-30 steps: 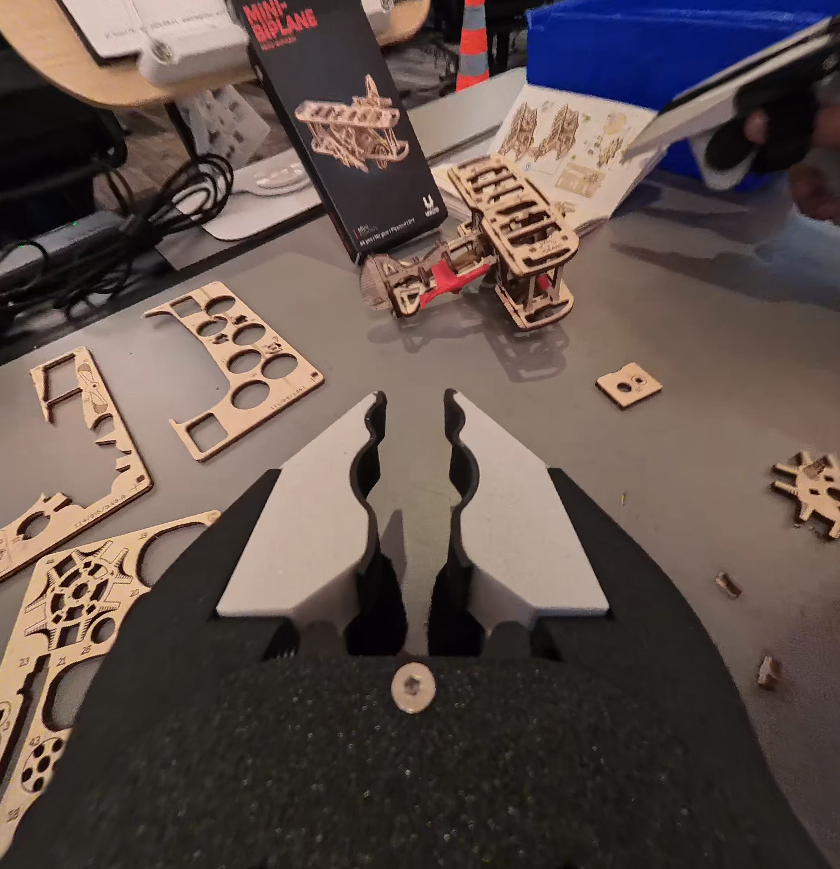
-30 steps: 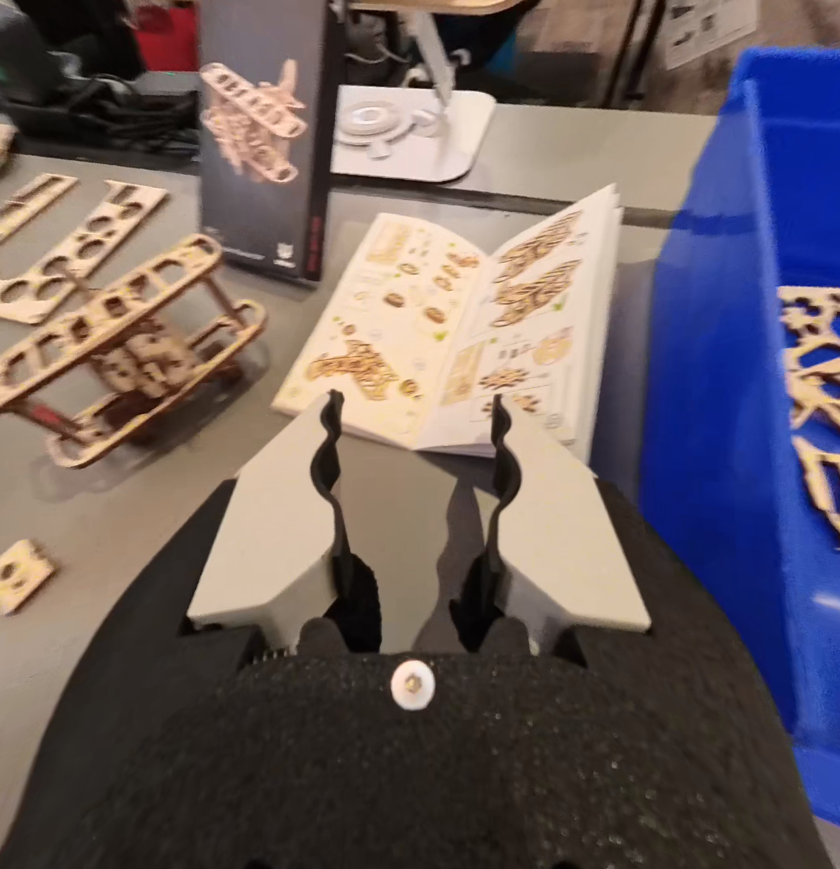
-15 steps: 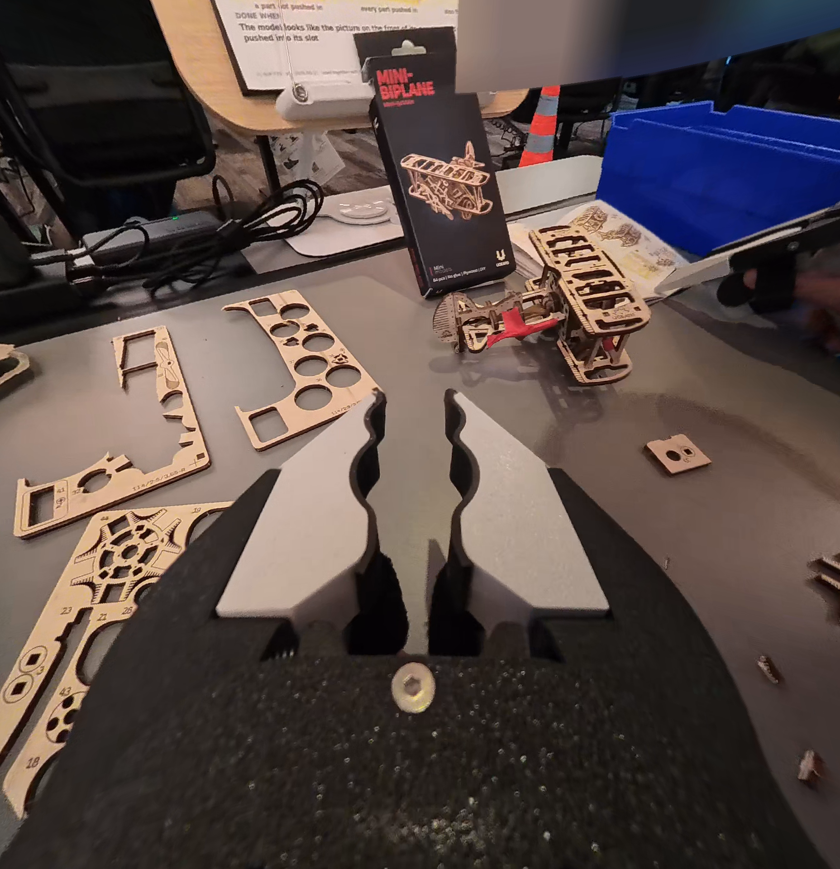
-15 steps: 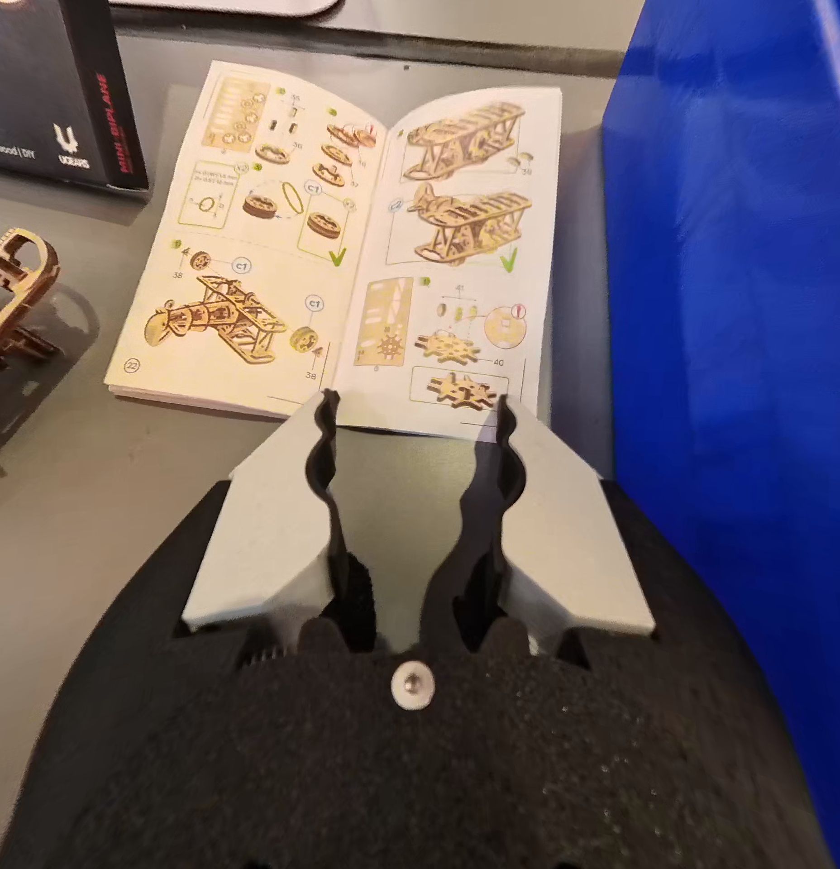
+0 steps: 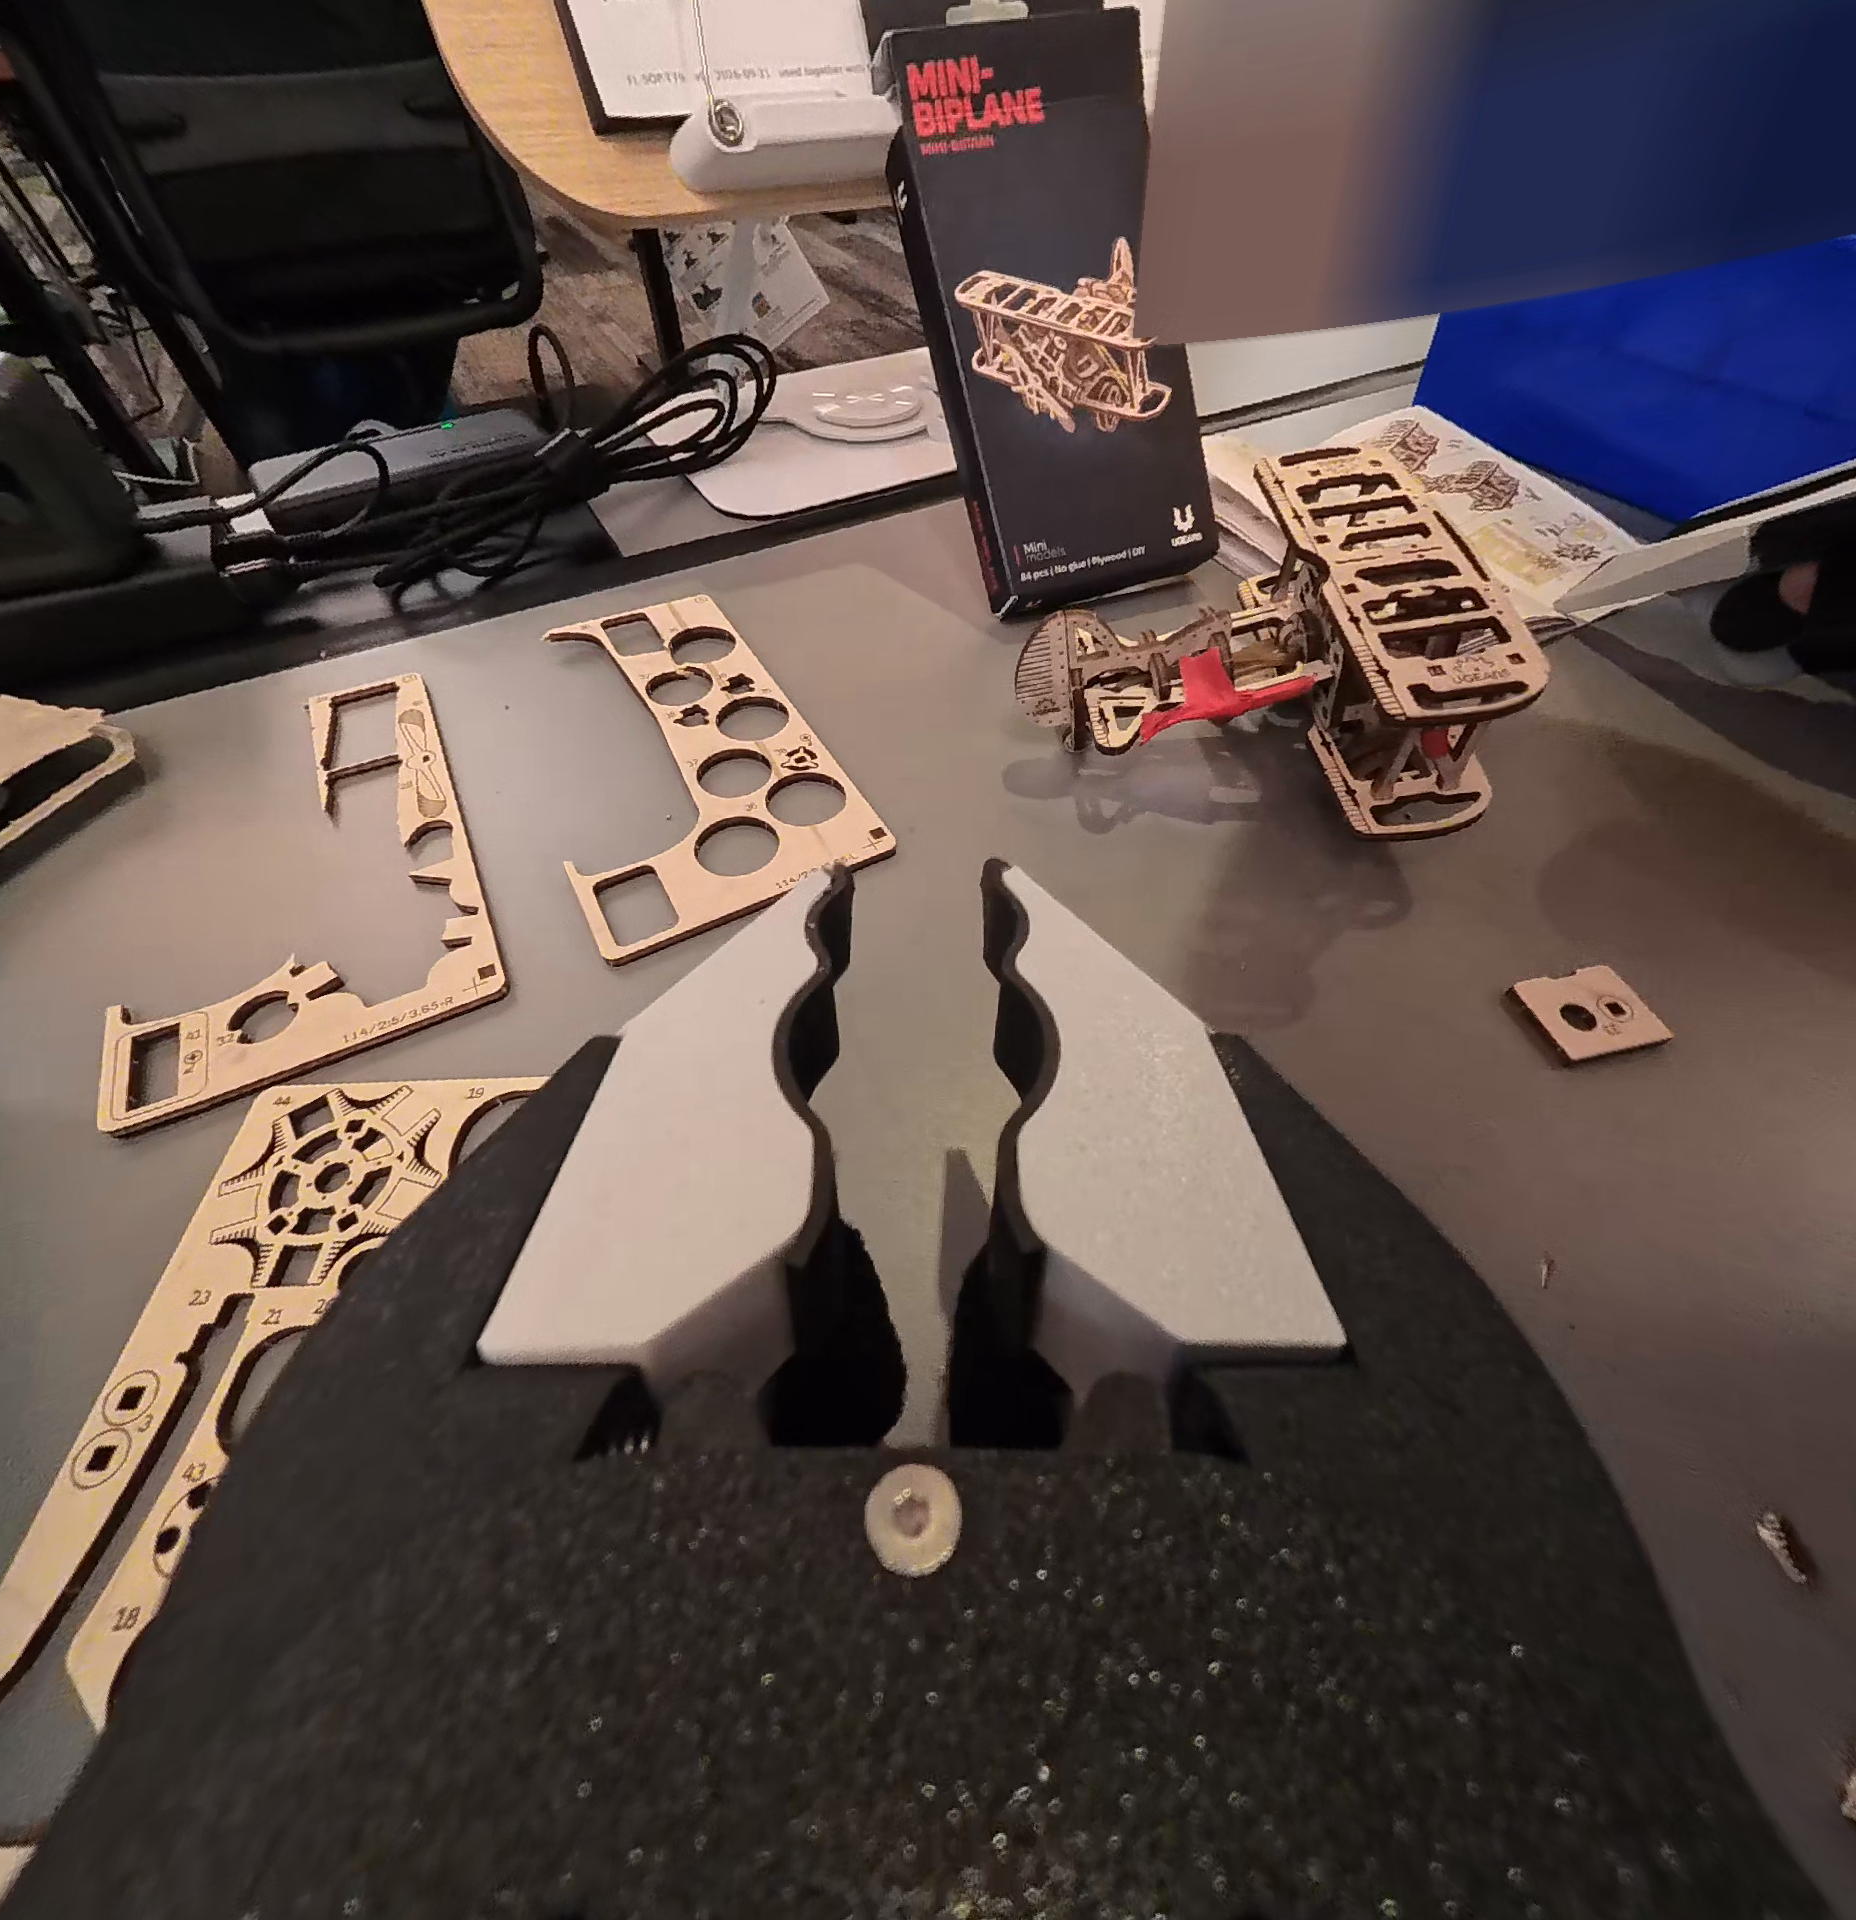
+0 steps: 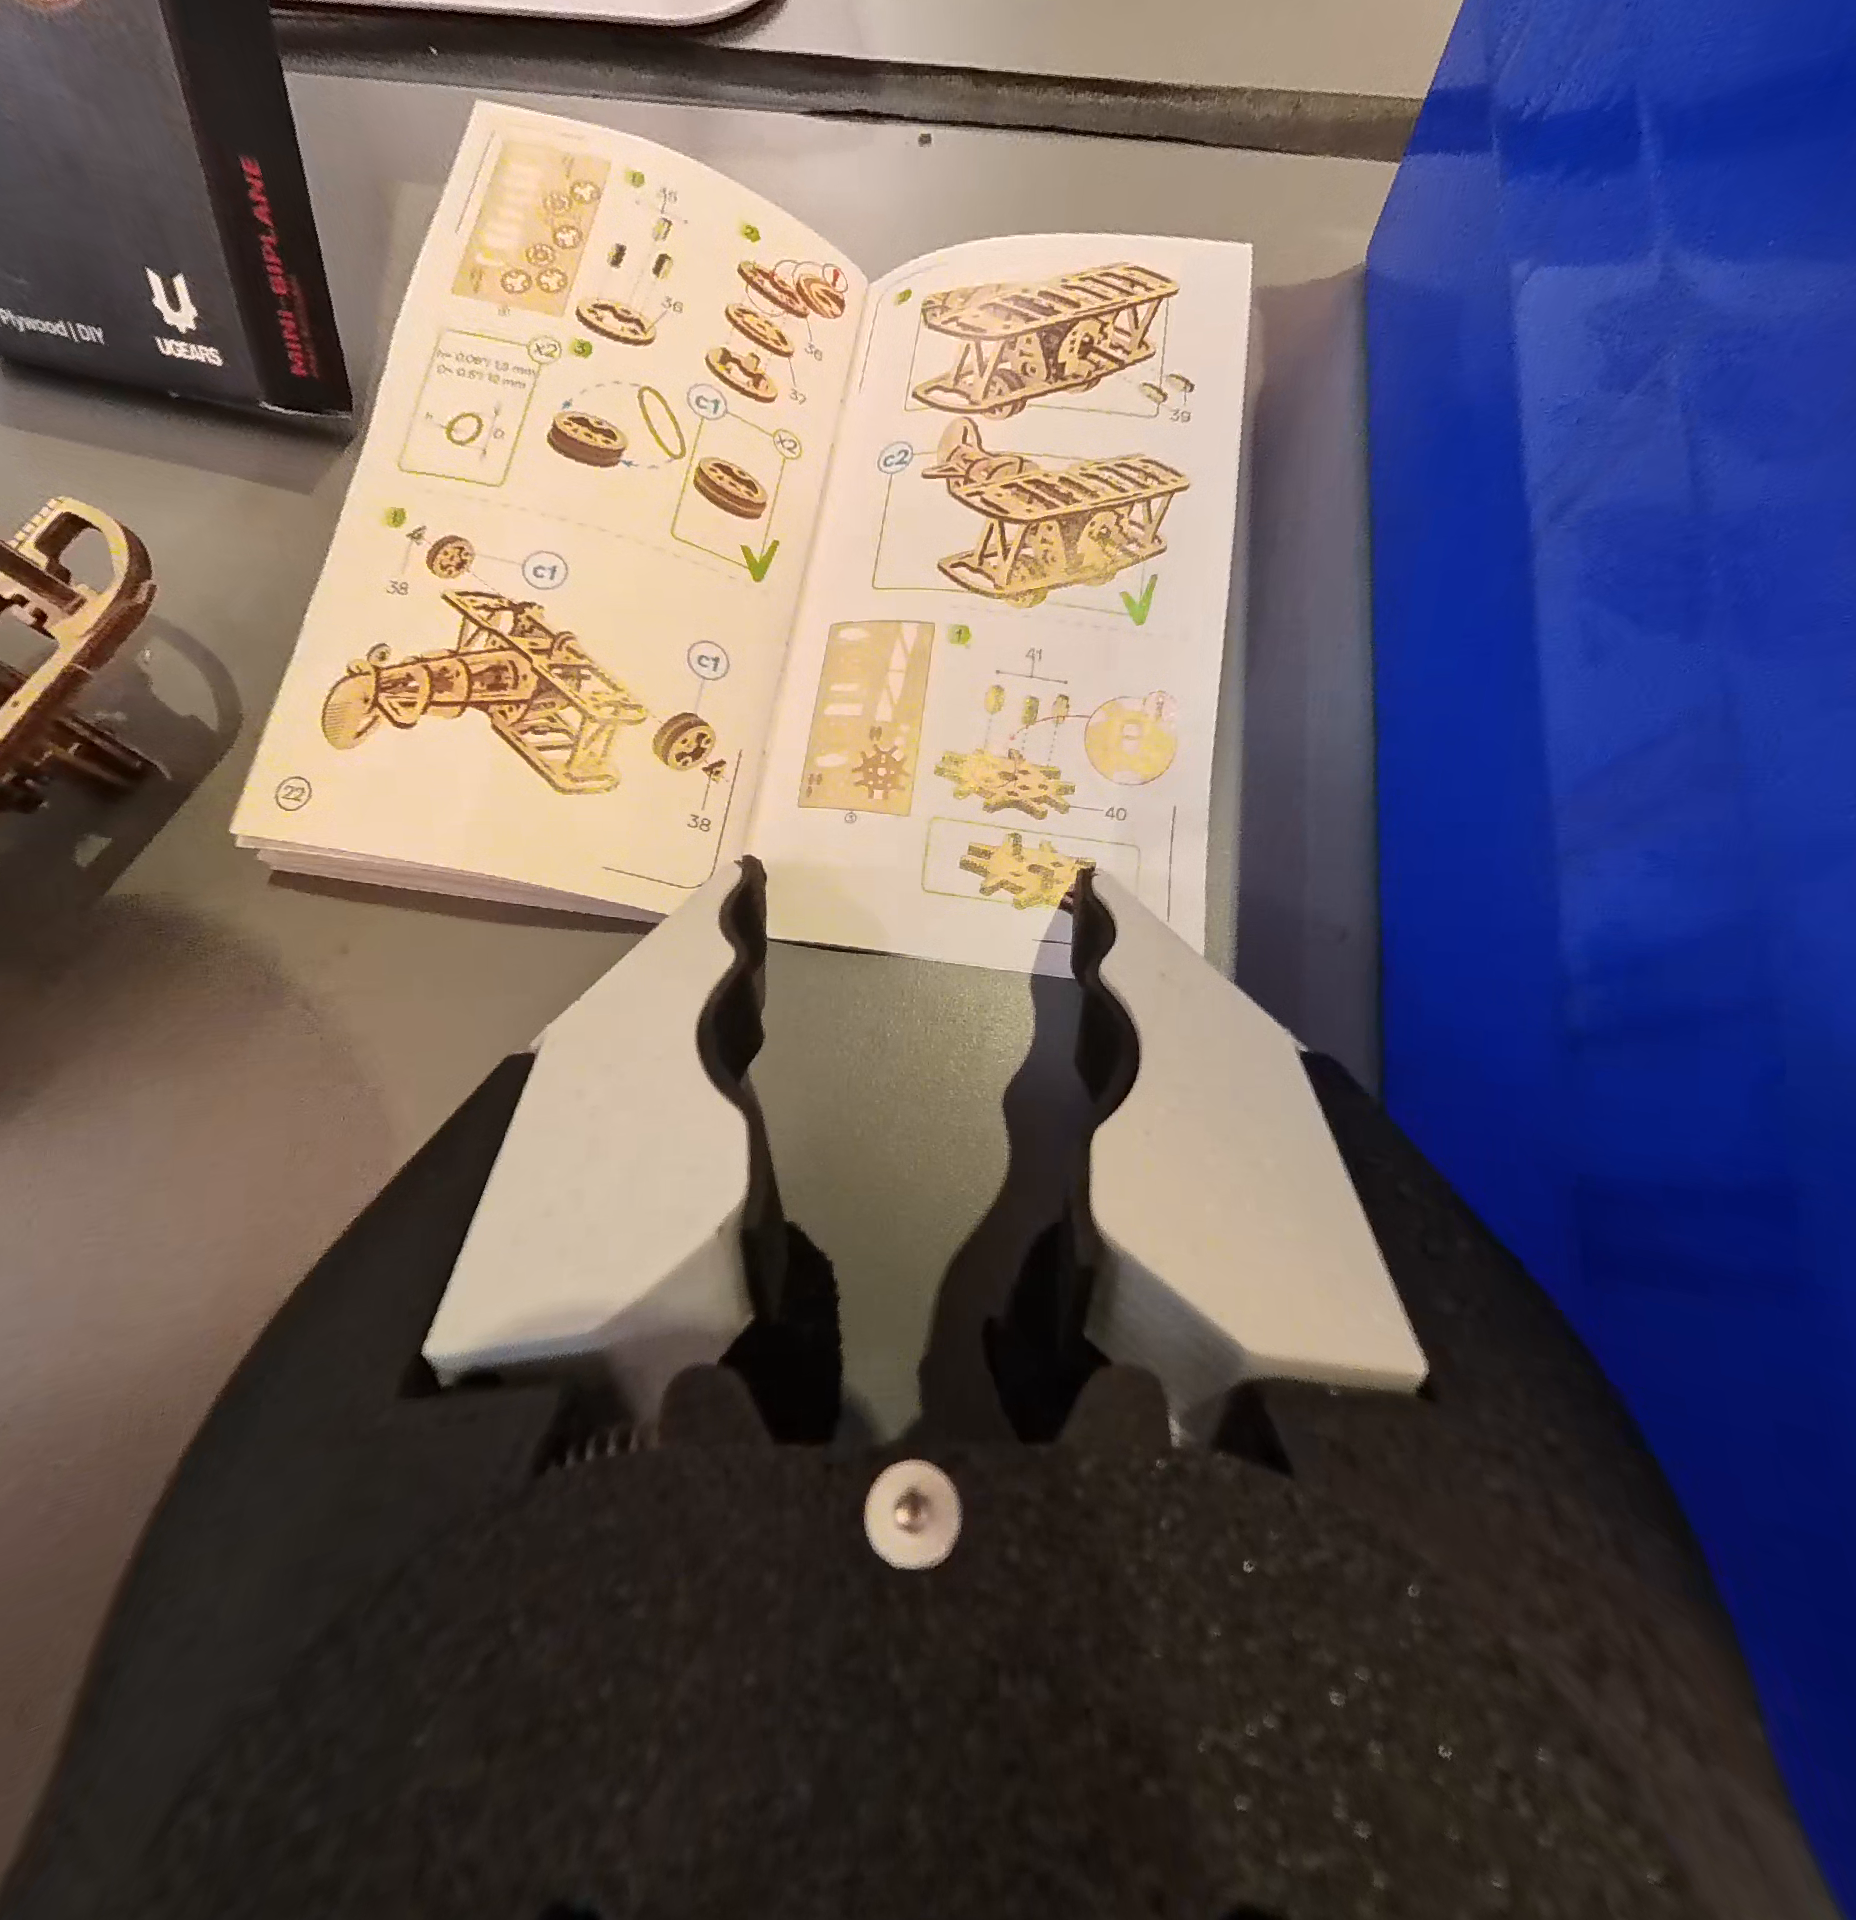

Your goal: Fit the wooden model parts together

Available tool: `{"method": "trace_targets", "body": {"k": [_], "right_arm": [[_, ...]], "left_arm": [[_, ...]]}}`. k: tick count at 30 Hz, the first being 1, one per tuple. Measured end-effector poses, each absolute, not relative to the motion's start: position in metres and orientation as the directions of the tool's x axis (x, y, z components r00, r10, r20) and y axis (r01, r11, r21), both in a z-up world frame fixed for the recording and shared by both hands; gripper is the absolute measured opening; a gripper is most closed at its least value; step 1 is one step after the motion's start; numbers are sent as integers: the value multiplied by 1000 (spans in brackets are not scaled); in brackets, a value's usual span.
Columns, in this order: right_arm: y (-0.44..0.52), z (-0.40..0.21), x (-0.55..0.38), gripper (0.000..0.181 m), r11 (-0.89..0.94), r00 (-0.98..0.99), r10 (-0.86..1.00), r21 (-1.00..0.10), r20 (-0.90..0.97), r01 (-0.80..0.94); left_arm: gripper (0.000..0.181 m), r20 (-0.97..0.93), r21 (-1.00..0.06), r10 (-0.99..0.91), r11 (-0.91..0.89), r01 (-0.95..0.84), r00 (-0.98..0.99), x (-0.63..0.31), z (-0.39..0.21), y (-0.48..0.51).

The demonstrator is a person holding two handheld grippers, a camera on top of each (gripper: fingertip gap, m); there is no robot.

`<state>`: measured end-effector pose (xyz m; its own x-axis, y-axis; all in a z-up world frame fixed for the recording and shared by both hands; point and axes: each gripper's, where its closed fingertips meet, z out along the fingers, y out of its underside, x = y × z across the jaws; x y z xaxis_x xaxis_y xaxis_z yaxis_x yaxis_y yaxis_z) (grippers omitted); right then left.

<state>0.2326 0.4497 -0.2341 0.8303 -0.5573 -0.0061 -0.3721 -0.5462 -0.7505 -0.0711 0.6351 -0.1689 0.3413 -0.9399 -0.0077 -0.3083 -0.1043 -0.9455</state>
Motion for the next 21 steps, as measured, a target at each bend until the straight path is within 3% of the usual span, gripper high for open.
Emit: {"method": "trace_targets", "body": {"k": [12, 16, 21], "right_arm": [[449, -233, 232, 60, -539, 831, -555, -751, -23, -381], [445, -235, 236, 72, -529, 802, -597, -747, -11, -404], [445, -235, 236, 72, -530, 802, -598, -747, -8, -403]], "left_arm": [[22, -14, -944, -941, -99, -314, 339, -71, -169, 635], [22, -15, -948, -943, -93, -305, 332, -71, -168, 633], [22, -17, -954, -947, -81, -290, 319, -72, -165, 631]]}}
